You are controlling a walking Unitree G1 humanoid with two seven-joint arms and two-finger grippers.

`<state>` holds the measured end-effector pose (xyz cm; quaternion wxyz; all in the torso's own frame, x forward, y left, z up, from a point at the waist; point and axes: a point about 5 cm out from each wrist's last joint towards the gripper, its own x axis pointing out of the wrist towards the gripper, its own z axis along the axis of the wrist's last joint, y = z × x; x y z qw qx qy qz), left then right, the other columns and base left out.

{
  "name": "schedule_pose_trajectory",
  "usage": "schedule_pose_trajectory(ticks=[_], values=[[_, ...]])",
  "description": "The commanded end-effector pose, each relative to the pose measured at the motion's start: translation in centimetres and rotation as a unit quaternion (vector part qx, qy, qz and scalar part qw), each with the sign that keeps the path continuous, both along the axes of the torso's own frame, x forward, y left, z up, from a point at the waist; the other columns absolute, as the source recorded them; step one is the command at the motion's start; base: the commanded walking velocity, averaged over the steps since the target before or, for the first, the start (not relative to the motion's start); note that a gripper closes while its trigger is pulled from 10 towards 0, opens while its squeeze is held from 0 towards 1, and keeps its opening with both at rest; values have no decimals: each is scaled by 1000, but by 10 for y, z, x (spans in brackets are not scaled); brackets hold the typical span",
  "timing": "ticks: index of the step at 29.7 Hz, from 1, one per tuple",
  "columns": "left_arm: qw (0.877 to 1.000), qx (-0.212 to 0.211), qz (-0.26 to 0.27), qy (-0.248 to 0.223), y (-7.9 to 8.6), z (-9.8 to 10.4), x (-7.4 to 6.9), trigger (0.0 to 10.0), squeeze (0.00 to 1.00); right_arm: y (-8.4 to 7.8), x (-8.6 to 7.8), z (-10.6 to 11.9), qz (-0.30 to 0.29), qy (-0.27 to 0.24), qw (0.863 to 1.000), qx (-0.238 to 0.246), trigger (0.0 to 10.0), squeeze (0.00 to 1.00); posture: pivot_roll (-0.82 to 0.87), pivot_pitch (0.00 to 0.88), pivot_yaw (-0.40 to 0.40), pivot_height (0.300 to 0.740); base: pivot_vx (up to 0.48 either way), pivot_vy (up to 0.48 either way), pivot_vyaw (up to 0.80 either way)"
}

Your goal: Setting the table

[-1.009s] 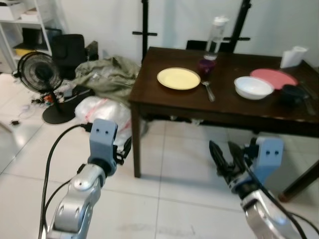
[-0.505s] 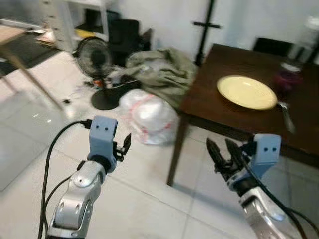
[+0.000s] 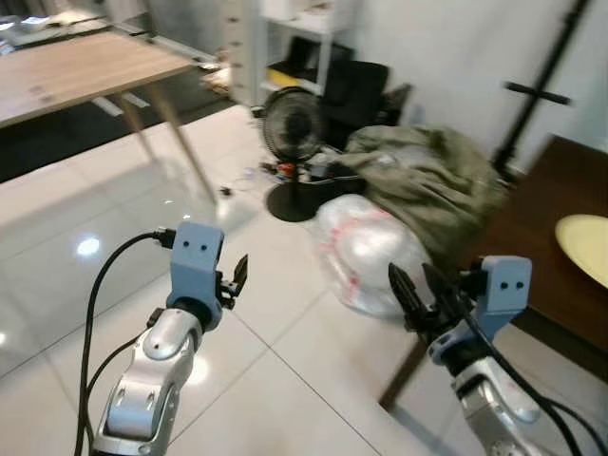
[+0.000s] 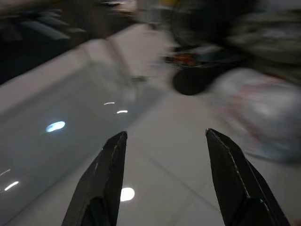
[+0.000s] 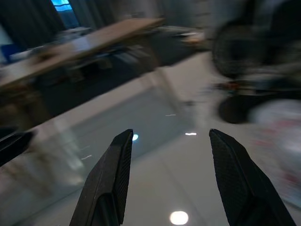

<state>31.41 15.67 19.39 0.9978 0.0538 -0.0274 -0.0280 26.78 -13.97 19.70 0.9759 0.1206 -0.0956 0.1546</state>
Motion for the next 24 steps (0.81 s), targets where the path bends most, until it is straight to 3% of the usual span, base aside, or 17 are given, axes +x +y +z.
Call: schedule_pose_trajectory(ticks=[1, 24], values=[[1000, 6, 5, 8, -2, -5, 0, 10000, 0, -4, -1, -3, -5, 6, 1000, -7, 10000, 0, 6, 112, 52, 740, 480, 0, 788], [1000, -3, 15, 3, -3, -4, 2, 10000, 0, 2, -3, -4, 19, 4, 1000, 6, 10000, 0, 10, 123, 51, 740, 480, 0, 0]])
